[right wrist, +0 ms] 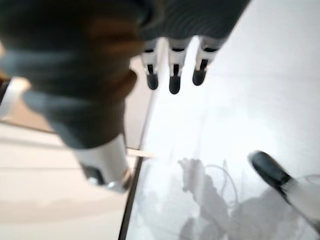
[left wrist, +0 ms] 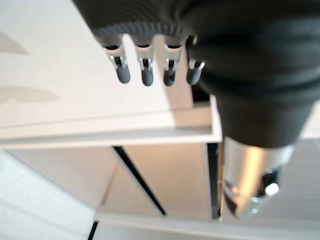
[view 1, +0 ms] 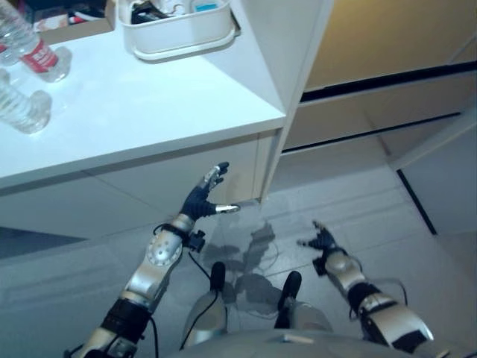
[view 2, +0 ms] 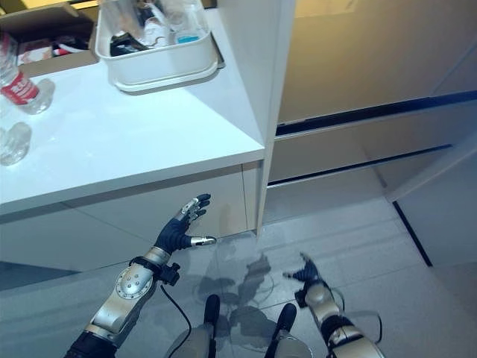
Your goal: Take the drinks into the refrigerator
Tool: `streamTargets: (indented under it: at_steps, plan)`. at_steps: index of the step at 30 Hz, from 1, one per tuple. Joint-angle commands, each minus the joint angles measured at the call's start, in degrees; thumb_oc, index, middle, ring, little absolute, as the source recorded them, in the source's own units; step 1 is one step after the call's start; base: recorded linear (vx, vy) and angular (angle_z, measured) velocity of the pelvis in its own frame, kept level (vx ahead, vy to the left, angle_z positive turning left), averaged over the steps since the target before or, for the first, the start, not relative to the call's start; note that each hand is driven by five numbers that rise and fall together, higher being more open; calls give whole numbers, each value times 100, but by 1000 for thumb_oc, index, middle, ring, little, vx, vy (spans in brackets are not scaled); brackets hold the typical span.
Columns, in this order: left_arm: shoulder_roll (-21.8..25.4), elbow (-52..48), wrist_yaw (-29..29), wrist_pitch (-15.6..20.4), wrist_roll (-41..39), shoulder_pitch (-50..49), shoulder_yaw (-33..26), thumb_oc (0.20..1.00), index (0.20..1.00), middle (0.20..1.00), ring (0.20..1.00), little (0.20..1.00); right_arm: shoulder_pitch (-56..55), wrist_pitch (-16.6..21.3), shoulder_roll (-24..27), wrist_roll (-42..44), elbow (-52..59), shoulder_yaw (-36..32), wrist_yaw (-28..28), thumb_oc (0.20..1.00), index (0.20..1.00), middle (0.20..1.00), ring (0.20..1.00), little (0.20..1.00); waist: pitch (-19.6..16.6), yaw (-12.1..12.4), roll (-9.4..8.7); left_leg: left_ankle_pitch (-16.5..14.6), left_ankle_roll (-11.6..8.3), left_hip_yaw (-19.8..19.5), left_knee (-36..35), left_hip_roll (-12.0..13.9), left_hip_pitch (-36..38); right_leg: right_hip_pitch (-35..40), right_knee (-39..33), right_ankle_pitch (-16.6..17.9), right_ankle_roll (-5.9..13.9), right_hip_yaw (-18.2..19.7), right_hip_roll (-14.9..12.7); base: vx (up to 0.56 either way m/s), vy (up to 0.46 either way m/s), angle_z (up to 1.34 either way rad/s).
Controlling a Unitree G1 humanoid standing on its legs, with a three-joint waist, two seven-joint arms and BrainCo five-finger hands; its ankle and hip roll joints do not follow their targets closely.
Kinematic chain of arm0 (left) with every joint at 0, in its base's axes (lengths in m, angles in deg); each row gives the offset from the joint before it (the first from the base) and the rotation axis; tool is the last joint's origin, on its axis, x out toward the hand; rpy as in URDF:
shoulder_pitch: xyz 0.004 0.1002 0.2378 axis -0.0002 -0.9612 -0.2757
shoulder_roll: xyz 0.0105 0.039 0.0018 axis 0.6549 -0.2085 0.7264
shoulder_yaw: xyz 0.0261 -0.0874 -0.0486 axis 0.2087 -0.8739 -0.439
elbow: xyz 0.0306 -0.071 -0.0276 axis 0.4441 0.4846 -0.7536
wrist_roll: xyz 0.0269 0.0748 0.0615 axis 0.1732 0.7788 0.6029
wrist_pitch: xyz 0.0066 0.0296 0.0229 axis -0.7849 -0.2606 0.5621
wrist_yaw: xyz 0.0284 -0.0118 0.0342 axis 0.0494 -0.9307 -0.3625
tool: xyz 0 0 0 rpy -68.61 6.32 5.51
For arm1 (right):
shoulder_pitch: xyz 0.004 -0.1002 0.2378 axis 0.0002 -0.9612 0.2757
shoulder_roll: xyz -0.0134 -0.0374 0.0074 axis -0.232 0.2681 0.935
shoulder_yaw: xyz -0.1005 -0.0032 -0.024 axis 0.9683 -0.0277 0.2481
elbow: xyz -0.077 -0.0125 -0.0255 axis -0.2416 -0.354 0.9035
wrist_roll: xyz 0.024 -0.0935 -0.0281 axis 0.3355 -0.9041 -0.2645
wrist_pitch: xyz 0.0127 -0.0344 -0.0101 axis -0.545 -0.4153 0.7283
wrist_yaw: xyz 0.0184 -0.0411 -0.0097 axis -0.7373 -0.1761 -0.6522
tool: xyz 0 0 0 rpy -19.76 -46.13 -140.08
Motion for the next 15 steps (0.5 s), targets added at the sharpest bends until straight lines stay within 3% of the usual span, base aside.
streamTargets:
  at_steps: [1, 5, 7, 8, 9, 11, 12, 15]
  plan:
    - [-262, 386, -239, 25, -31, 130, 60, 1000, 1000, 1000, 1000, 1000, -249, 6, -87, 424, -333, 24, -60, 1000, 1000, 1000, 1000, 1000, -375, -117, -209, -530, 252, 94, 2, -327, 38, 423, 102, -412, 283, -119, -185, 46, -14, -15]
    - [-608, 1786, -463, -116, 479, 175, 83, 1000, 1000, 1000, 1000, 1000, -671, -138, -137, 480, -789, -169, -36, 1000, 1000, 1000, 1000, 1000, -467, -256, -158, -591, 242, 197, 2, -280, 192, 547, 89, -488, 273, -37, -131, 56, -10, -14]
    - [-832, 3132, -655, -296, 921, 319, 69, 1000, 1000, 1000, 1000, 1000, -781, -101, -136, 561, -742, -190, -14, 1000, 1000, 1000, 1000, 1000, -504, -341, -127, -650, 228, 281, 2, -240, 317, 624, 81, -535, 265, 37, -90, 45, 2, -13]
    - [-846, 3158, -662, -280, 927, 339, 71, 1000, 1000, 1000, 1000, 1000, -775, -102, -131, 562, -740, -194, -13, 1000, 1000, 1000, 1000, 1000, -506, -345, -126, -628, 236, 277, 2, -250, 295, 608, 76, -514, 267, 33, -99, 61, 0, -18]
    - [-1058, 4236, -871, -458, 1046, 468, -155, 1000, 1000, 1000, 1000, 1000, -802, -90, -141, 594, -749, -187, 28, 1000, 1000, 1000, 1000, 1000, -581, -413, -116, -640, 225, 340, 2, -225, 348, 622, 62, -532, 253, 95, -61, 57, -5, -13]
    - [-1196, 5411, -1114, -545, 1544, 672, -237, 1000, 1000, 1000, 1000, 1000, -662, -80, -121, 359, -673, 47, 121, 1000, 1000, 1000, 1000, 1000, -625, -449, -96, -655, 197, 419, 2, -188, 418, 635, 51, -555, 235, 169, -15, 70, -11, -22]
    - [-1283, 6153, -1191, -735, 1380, 643, -610, 1000, 1000, 1000, 1000, 1000, -583, -77, -106, 147, -571, 268, 115, 1000, 1000, 1000, 1000, 1000, -675, -440, -92, -662, 181, 485, 2, -171, 456, 638, 30, -551, 227, 217, 9, 42, -5, -26]
    - [-1337, 6643, -1230, -895, 1339, 548, -954, 1000, 1000, 1000, 1000, 1000, -461, -89, -93, 95, -496, 320, 117, 1000, 1000, 1000, 1000, 1000, -710, -420, -86, -678, 164, 534, 2, -144, 501, 651, 28, -566, 210, 264, 47, 38, -14, -17]
